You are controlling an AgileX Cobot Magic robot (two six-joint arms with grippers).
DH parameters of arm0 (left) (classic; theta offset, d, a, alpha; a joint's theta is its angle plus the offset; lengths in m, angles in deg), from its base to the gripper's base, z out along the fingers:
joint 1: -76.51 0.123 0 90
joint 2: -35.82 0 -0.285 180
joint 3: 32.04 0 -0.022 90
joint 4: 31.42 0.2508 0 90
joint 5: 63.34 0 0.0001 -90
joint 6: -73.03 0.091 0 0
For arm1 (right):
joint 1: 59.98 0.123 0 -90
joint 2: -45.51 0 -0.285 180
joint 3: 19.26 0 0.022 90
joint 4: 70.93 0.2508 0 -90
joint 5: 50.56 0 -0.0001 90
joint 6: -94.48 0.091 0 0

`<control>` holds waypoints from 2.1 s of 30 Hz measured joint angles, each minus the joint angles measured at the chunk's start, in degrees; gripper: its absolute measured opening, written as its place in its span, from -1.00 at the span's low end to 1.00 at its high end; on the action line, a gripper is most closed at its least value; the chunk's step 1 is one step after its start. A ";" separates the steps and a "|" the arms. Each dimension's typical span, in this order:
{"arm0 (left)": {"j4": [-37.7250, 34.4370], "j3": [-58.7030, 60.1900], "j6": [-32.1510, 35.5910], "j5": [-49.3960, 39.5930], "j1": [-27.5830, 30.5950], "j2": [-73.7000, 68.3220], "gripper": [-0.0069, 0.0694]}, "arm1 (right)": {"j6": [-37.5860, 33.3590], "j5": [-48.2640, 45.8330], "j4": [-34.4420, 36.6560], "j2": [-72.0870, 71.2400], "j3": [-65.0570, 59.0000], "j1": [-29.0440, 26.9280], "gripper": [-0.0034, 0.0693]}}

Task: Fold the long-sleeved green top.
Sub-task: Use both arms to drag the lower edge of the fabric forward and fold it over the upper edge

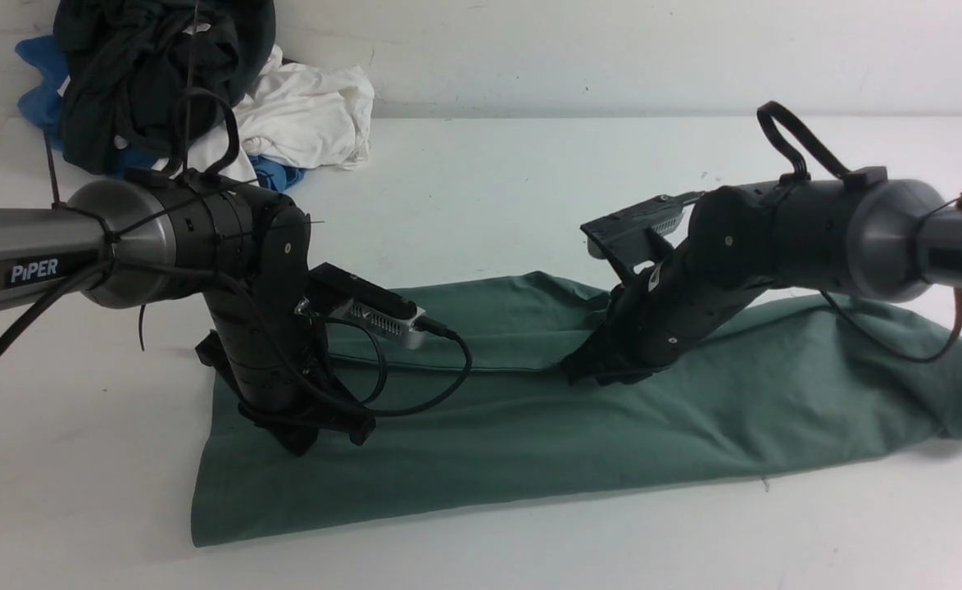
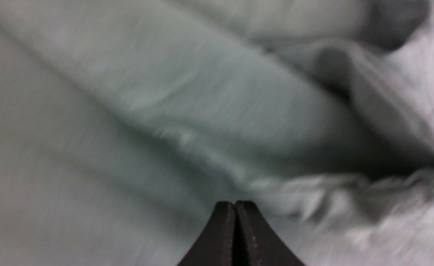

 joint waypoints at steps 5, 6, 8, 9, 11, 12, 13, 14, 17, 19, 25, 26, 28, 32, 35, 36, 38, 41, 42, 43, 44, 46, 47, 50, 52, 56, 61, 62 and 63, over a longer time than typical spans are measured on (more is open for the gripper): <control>0.00 0.00 0.00 -0.23 0.00 0.00 -0.84 | 0.80 0.69 -0.26 2.99 2.21 -1.04 -0.94; 0.00 0.00 0.00 -0.23 0.00 0.00 -0.84 | 0.80 0.69 -0.26 3.11 2.48 -1.10 -0.94; 0.00 0.00 0.00 -0.29 0.00 0.00 -0.84 | 1.03 1.30 -0.20 4.17 4.52 -1.10 -0.94; 0.00 0.00 0.00 -0.29 0.00 0.00 -0.84 | 1.36 2.05 -0.20 4.39 5.34 -1.10 -0.94; 0.00 0.00 0.00 -0.35 0.00 0.00 -0.84 | 2.49 3.60 -0.20 4.61 6.81 -1.10 -0.94; 0.00 0.00 0.00 -0.40 0.00 0.00 -0.84 | 2.91 4.32 -0.20 4.61 7.20 -1.10 -0.94; 0.00 0.00 0.00 -0.51 0.00 0.00 -0.84 | 4.11 6.29 -0.20 4.74 9.02 -1.27 -0.94; 0.00 0.00 0.00 -0.66 0.00 0.00 -0.84 | 4.89 7.56 -0.20 4.95 9.86 -1.47 -0.94; 0.00 0.00 0.00 -0.98 0.00 0.00 -0.84 | 6.47 9.68 -0.20 6.37 12.78 -2.19 -0.94; 0.00 0.00 0.00 -1.47 0.00 0.00 -0.84 | 7.50 10.09 -0.20 8.04 14.75 -2.87 -0.94; 0.00 0.00 0.00 -1.91 0.00 0.00 -0.84 | 7.61 2.23 -1.29 12.52 20.74 -5.09 -0.94; 0.00 0.00 0.00 -1.91 0.00 0.00 -0.84 | 7.46 1.90 -1.58 12.37 20.88 -5.09 -0.94; 0.00 0.00 0.00 -2.17 0.00 0.00 -0.84 | 4.08 -3.58 -3.58 8.54 20.94 -4.46 -0.94; 0.00 0.00 0.00 -2.17 0.00 0.00 -0.84 | -0.93 -11.37 -5.43 3.04 21.54 -2.41 -0.94; 0.00 0.00 0.00 -2.17 0.00 0.00 -0.84 | -4.27 -16.22 -4.96 1.29 20.80 0.07 -0.94; 0.00 0.00 0.00 -2.17 0.00 0.00 -0.84 | -4.41 -16.35 -4.72 1.29 20.47 0.22 -0.94; 0.00 0.04 0.00 -2.17 0.00 0.00 -0.84 | -5.74 -16.49 -2.85 2.15 17.20 1.87 -0.94; 0.00 0.04 0.00 -2.17 0.00 0.00 -0.84 | -6.66 -14.51 -0.87 3.97 13.93 2.97 -0.94; 0.00 0.04 0.00 -2.17 0.00 0.00 -0.84 | -7.02 -13.41 -0.27 4.73 13.09 3.11 -0.94; 0.00 0.04 0.00 -2.17 0.00 0.00 -0.84 | -7.21 -12.01 0.22 5.46 12.63 3.18 -0.94; 0.00 0.04 0.00 -2.17 0.00 0.00 -0.84 | -7.20 -11.46 0.28 5.92 12.57 3.18 -0.94; 0.00 0.04 0.00 -2.17 0.00 0.00 -0.84 | -7.20 -8.59 0.40 7.15 12.43 3.12 -0.94; 0.00 0.04 0.00 -2.17 0.00 0.00 -0.84 | -6.79 -5.81 0.40 8.18 12.59 2.94 -0.94; 0.00 0.04 0.00 -2.17 0.00 0.00 -0.84 | -4.16 -1.14 0.63 9.29 12.84 2.74 -0.94; 0.00 0.04 0.00 -2.17 0.00 0.00 -0.84 | -1.55 3.52 0.74 9.93 12.86 2.26 -0.94; 0.00 0.04 0.00 -2.17 0.00 0.00 -0.84 | 3.45 9.65 0.74 10.91 12.86 0.77 -0.94; 0.00 0.04 0.00 -2.29 0.00 0.00 -0.84 | 7.90 14.03 0.94 10.98 12.91 -1.39 -0.94; 0.00 0.04 0.00 -2.28 0.00 0.00 -0.84 | 8.36 14.01 1.09 10.98 13.10 -2.15 -0.94; 0.00 0.04 0.00 -2.35 0.00 0.00 -0.84 | 8.51 12.97 1.09 10.98 13.62 -2.87 -0.94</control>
